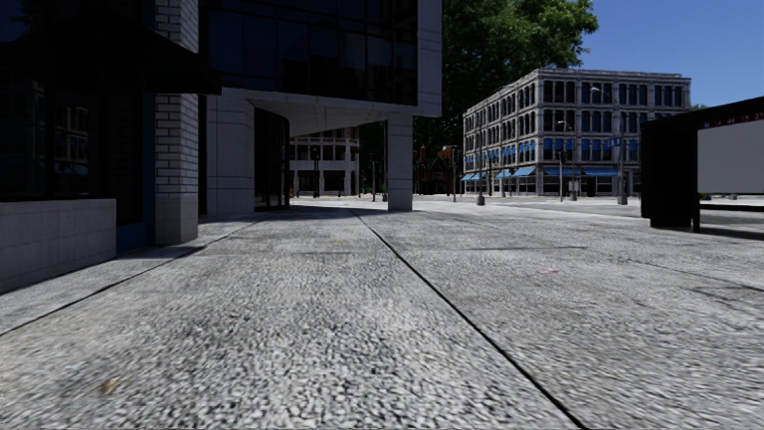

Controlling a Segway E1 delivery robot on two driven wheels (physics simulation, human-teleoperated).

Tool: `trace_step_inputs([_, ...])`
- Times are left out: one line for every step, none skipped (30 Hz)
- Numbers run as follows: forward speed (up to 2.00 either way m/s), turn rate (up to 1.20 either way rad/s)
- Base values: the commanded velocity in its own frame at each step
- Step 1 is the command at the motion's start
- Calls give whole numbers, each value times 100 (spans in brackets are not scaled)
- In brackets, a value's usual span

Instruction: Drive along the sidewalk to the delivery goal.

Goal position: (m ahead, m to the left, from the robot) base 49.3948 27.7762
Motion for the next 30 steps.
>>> trace_step_inputs([143, 0])
trace_step_inputs([143, 0])
trace_step_inputs([143, 6])
trace_step_inputs([143, 52])
trace_step_inputs([143, 52])
trace_step_inputs([143, 70])
trace_step_inputs([143, 95])
trace_step_inputs([143, 104])
trace_step_inputs([143, 105])
trace_step_inputs([143, 69])
trace_step_inputs([143, 69])
trace_step_inputs([143, 23])
trace_step_inputs([143, 14])
trace_step_inputs([143, 4])
trace_step_inputs([143, 0])
trace_step_inputs([143, 0])
trace_step_inputs([143, 0])
trace_step_inputs([143, 0])
trace_step_inputs([143, 0])
trace_step_inputs([143, 0])
trace_step_inputs([143, 0])
trace_step_inputs([143, 0])
trace_step_inputs([143, 0])
trace_step_inputs([143, 0])
trace_step_inputs([143, 0])
trace_step_inputs([143, 0])
trace_step_inputs([143, 0])
trace_step_inputs([143, 0])
trace_step_inputs([143, 0])
trace_step_inputs([143, 0])
